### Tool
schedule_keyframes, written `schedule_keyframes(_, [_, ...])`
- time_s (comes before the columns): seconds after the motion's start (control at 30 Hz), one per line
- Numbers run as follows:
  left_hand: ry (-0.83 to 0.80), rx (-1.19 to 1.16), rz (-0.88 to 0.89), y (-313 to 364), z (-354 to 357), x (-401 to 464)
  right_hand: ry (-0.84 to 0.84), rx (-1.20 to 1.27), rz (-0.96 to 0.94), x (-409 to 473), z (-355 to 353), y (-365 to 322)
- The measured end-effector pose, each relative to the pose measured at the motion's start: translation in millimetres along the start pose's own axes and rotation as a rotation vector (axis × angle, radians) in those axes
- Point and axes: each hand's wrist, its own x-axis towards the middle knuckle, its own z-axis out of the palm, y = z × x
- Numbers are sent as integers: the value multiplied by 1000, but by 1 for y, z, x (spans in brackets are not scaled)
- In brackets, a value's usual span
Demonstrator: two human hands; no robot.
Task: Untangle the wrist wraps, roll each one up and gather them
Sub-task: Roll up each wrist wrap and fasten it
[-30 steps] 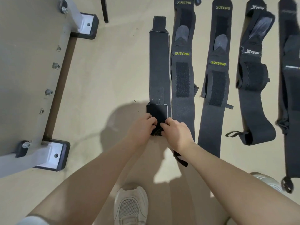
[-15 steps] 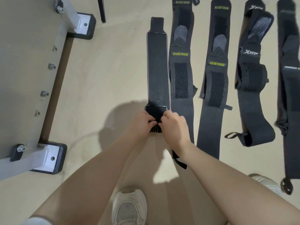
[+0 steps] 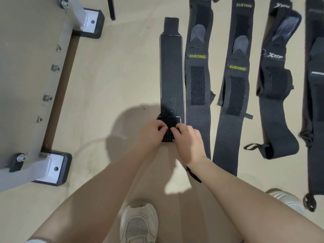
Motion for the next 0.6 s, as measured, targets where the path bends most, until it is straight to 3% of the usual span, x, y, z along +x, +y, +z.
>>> schedule_keyframes(0.13, [24,20,47,-6,7,-13,-143,99,20,21,-12,8])
schedule_keyframes(0.23, [-14,123,116,-14,1,-7,-244,307,133,38,-14,16])
schedule_keyframes(0.37, [-48,201,102,-8,-9,0,-155,371,245,34,-10,9])
schedule_keyframes(0.43, [-56,195,78,-4,-10,1,39,362,205,28,-12,3])
schedule_keyframes(0.5, [-84,182,44,-3,-10,3,138,254,47,23,-13,5])
schedule_keyframes(0.6, [-205,169,-19,-1,-10,2,-40,-43,-184,17,-6,12])
